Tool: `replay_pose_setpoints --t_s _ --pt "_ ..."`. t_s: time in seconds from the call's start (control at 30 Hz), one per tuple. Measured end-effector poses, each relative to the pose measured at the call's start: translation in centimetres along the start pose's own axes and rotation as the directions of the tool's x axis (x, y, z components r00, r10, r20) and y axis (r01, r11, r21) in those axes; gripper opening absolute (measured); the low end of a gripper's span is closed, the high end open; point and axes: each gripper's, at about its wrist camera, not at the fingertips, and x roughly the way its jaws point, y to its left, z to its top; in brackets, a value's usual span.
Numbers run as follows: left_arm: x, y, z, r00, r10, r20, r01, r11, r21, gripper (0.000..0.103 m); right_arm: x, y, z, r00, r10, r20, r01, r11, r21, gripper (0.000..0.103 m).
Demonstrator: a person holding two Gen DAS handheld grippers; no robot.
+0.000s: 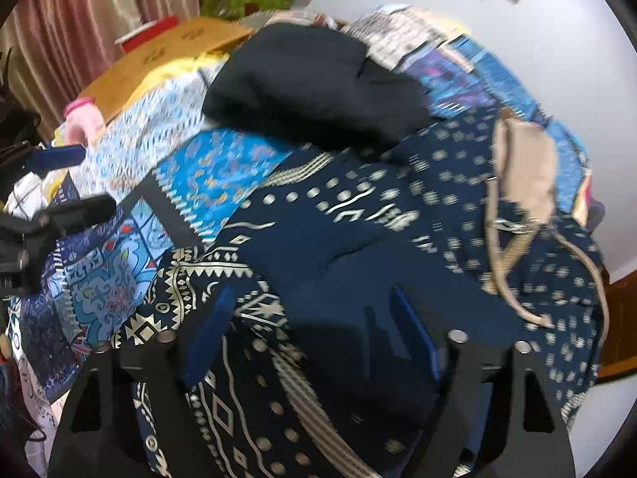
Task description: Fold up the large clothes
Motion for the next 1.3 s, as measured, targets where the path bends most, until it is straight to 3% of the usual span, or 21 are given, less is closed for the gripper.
replay_pose_setpoints --t_s 0.23,0.33,0.4,0.53,0.7,0.93,1.13,1.3 --pt "3.2 -1.7 -1.8 0.995 -0.047 -0.084 0.049 0.999 0.022 0.086 3.2 0.4 0.3 0.997 0.03 -0.068 -0.03 1.0 0.006 0.043" --pt "4.1 -2.5 -2.1 0.993 -0.057 -0.104 0.06 0.998 0.023 0.086 3.8 -0.1 0.3 0.997 0.013 -0.071 -0.012 1.0 0.016 0.026" --pt "4.7 -2.9 -2.1 0.991 -0.069 -0.116 0.071 0.997 0.015 0.086 3.5 -0.6 0.3 0.999 0.005 -0.049 -0.003 1.0 0.031 0.01" --pt "5.5 -3.4 -2.0 0.99 -0.056 -0.13 0.058 0.998 0.011 0.086 2.1 -2.0 0.4 0.999 0.034 0.003 -0.035 0.995 0.097 0.01" --pt "5.8 -3.7 -1.3 0.993 -0.026 -0.112 0.024 1.0 -0.02 0.086 -2.8 -4.3 0.5 0.992 -0.006 0.128 -0.014 0.988 0.154 0.009" --pt "6.2 -4.0 -0.8 0.995 0.012 -0.095 -0.016 0.999 -0.043 0.086 -10.8 -9.5 -0.8 0.949 -0.116 0.294 0.033 0.962 0.272 0.009" --pt "6.6 -4.2 -0.8 0.994 0.043 -0.098 -0.05 0.996 -0.07 0.086 -14.8 -13.9 -4.1 0.913 -0.241 0.329 0.102 0.916 0.389 0.009" --pt "7.0 -3.8 -1.2 0.993 0.052 -0.107 -0.064 0.991 -0.114 0.086 -15.3 -17.7 -7.9 0.917 -0.28 0.283 0.106 0.857 0.505 0.009"
